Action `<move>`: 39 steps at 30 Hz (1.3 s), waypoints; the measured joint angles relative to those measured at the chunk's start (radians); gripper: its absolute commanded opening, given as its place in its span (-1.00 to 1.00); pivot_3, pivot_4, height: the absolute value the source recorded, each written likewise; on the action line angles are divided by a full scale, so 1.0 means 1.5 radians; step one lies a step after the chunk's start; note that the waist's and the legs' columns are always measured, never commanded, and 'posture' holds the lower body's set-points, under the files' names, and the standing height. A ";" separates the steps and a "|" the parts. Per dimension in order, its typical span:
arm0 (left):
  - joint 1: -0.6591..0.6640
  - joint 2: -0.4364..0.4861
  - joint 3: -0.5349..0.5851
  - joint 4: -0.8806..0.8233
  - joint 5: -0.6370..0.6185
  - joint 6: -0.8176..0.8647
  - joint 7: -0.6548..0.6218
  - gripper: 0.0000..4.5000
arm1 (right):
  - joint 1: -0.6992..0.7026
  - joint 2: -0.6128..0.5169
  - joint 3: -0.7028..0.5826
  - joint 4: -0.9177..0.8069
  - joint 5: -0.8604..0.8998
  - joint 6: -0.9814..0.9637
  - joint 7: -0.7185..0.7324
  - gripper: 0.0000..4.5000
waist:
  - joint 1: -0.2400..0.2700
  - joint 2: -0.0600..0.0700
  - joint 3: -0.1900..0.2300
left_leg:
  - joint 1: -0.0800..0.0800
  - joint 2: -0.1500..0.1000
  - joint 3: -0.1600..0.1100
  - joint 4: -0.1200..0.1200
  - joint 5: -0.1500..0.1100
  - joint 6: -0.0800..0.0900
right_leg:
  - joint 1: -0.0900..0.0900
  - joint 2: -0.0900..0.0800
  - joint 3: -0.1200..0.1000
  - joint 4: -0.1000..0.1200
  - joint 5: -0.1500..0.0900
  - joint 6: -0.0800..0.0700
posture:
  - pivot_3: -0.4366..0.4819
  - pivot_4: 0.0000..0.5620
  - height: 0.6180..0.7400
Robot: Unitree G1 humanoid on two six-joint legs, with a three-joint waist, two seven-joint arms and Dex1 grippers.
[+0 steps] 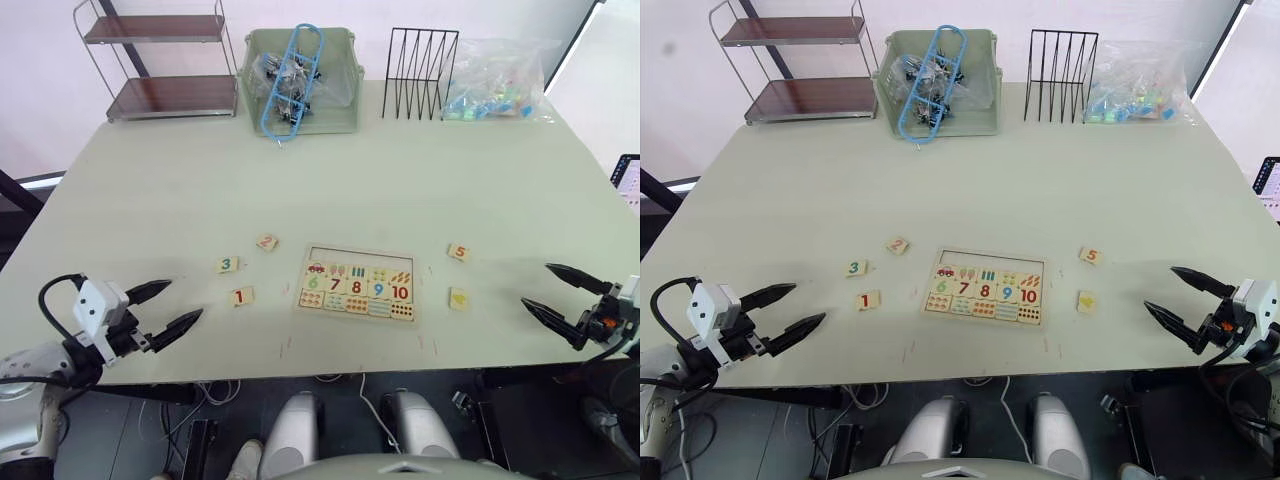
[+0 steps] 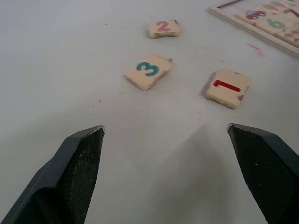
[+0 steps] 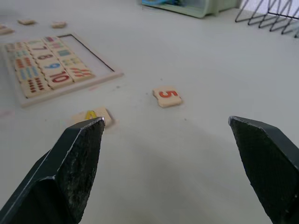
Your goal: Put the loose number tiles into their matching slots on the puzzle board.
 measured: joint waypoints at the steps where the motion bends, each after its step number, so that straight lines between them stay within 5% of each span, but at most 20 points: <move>1: -0.004 0.003 -0.003 0.007 0.002 -0.005 -0.009 1.00 | 0.001 0.000 0.000 -0.004 0.004 0.002 0.006 0.97 | 0.000 0.000 0.000 | 0.000 0.000 0.000 0.000 0.000 0.000 | 0.000 0.000 0.000 0.000 0.000 0.000 | -0.05 -0.47 1.00; 17: -0.200 0.057 -0.125 0.118 0.016 -0.070 -0.217 1.00 | 0.023 -0.016 0.000 -0.099 0.098 0.046 0.181 0.97 | 0.000 0.001 0.001 | 0.000 0.000 0.000 0.000 0.000 0.000 | 0.000 0.001 0.000 0.000 0.002 0.003 | -0.05 -0.47 1.00; 39: -0.318 0.048 -0.235 0.263 0.089 -0.151 -0.245 1.00 | -0.002 0.010 0.001 -0.108 0.085 0.046 0.171 0.97 | 0.000 0.001 0.001 | 0.000 0.000 -0.001 0.000 0.000 0.000 | 0.000 0.001 -0.001 0.000 0.002 0.003 | -0.05 -0.47 1.00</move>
